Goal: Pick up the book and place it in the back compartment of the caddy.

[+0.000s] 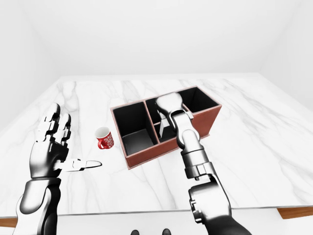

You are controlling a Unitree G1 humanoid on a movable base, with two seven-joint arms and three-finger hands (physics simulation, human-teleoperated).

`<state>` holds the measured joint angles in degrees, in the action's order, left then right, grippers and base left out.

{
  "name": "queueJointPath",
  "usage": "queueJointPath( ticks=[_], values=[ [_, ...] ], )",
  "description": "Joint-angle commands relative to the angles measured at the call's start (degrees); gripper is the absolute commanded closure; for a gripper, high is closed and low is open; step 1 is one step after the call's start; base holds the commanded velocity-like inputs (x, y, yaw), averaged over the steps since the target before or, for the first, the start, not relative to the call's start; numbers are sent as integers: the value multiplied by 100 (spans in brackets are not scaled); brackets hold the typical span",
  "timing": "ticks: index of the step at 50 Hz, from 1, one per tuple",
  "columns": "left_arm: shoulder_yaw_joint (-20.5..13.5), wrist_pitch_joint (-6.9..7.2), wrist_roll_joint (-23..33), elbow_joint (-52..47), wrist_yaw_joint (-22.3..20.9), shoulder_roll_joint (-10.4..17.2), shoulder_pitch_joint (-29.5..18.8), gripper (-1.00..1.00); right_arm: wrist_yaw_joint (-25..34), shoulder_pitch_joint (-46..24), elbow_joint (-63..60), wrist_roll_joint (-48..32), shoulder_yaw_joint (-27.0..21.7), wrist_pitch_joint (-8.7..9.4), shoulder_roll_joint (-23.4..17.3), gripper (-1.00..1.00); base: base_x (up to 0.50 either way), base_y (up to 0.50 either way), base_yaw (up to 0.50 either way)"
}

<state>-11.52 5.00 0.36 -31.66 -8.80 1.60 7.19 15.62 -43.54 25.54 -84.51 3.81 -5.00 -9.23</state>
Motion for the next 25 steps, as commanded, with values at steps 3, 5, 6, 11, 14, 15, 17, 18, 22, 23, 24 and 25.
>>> queueJointPath(
  ticks=[3,5,6,11,14,15,17,18,22,23,24,25],
  values=[
    [-7,0,-8,-8,-9,1,0,-100,-414,-273,452,-92,-1,0,-24,100,0,0,0],
    [6,0,4,-6,-7,-2,6,-100,-479,-305,545,-98,10,0,-26,100,0,0,0],
    [17,0,11,17,-7,-5,7,-100,-525,-340,623,-97,9,0,-31,100,0,0,0],
    [9,0,7,5,-8,-1,2,-100,-675,-504,923,-119,31,0,-44,100,0,0,0],
    [7,0,2,12,-8,-1,-1,-100,-719,-566,1030,-128,46,0,-31,100,0,0,0],
    [10,0,2,-25,-9,-2,10,-100,-750,-598,1097,-133,55,0,-26,100,0,0,0],
    [9,0,1,-26,-12,-3,12,-100,-787,-643,1171,-143,68,0,-18,100,0,0,0],
    [4,0,-2,-10,-14,-1,9,-100,-832,-682,1259,-142,70,0,-6,100,0,0,0],
    [-26,0,-23,-29,-17,2,4,-100,-977,-776,1527,-166,108,0,14,100,0,0,0],
    [-28,0,-24,-30,-17,2,3,-100,-1000,-799,1584,-162,110,0,20,100,0,0,0],
    [-27,0,-20,-31,-16,2,5,-100,-1057,-827,1675,-168,119,0,19,100,0,0,0],
    [-24,0,-22,-26,-21,0,9,-100,-1110,-855,1766,-170,128,0,23,100,0,0,0]
  ],
)
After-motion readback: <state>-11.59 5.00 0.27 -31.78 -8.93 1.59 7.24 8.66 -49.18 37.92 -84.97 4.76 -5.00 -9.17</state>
